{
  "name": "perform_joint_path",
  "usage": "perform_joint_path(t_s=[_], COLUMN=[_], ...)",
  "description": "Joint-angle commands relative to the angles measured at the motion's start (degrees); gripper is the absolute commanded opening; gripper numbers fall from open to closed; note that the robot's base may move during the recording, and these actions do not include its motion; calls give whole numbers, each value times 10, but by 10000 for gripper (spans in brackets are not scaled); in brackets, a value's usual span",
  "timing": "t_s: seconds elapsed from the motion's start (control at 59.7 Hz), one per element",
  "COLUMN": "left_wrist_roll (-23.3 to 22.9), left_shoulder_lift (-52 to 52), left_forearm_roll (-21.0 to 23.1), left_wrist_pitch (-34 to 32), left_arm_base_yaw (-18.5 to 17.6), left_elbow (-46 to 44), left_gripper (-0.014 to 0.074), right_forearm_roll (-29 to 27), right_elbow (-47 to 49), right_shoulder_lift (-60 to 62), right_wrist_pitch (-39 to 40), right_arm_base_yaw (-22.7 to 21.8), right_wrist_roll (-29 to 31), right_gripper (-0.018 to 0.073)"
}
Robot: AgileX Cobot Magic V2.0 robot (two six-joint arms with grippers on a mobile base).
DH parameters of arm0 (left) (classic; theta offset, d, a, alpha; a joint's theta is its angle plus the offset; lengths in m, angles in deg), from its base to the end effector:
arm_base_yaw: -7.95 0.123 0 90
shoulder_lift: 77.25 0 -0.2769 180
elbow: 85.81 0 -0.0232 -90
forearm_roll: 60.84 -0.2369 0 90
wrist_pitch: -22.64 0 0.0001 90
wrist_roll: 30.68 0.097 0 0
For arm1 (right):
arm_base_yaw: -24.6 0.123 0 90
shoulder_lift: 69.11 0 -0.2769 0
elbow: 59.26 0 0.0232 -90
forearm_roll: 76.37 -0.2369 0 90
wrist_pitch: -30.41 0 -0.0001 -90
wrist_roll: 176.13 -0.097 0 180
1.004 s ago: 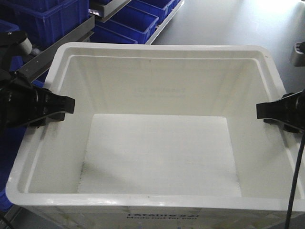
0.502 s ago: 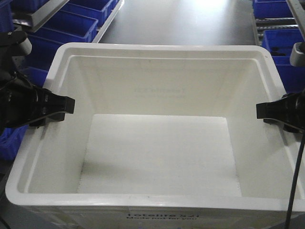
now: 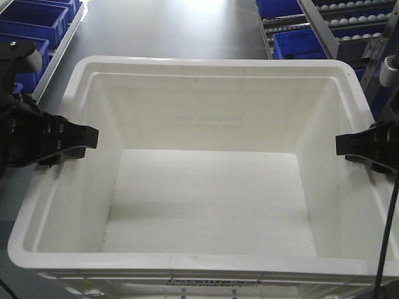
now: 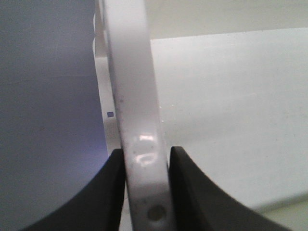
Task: Move bin from left to right shelf
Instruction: 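Hold the tote with both grippers while the base turns away, then keep holding the tote while the base drives past the windows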
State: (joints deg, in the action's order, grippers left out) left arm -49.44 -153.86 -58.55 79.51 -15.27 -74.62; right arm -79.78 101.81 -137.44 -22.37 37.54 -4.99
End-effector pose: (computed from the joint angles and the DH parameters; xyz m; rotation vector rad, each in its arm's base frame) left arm 0.2080 -0.0928 0.3455 0.0853 2.5576 -0.3402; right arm 0.1895 0.0483 0.3406 -0.0644 2.4563 0.2419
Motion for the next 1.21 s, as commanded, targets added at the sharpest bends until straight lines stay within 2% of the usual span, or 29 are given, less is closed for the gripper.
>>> perform_joint_path(t_s=[0.0, 1.189], left_wrist_roll=[16, 16], left_shoulder_lift=[23, 23], left_forearm_roll=[11, 11], left_wrist_pitch=[-59, -59], left_arm_base_yaw=[-4, -4], left_elbow=[-24, -24], left_gripper=[-6, -6], right_forearm_roll=[11, 11], right_elbow=[25, 25], right_shoulder_lift=[13, 13], right_wrist_pitch=[67, 67], right_arm_base_yaw=[-4, -4], right_wrist_roll=[8, 8], right_gripper=[0, 0])
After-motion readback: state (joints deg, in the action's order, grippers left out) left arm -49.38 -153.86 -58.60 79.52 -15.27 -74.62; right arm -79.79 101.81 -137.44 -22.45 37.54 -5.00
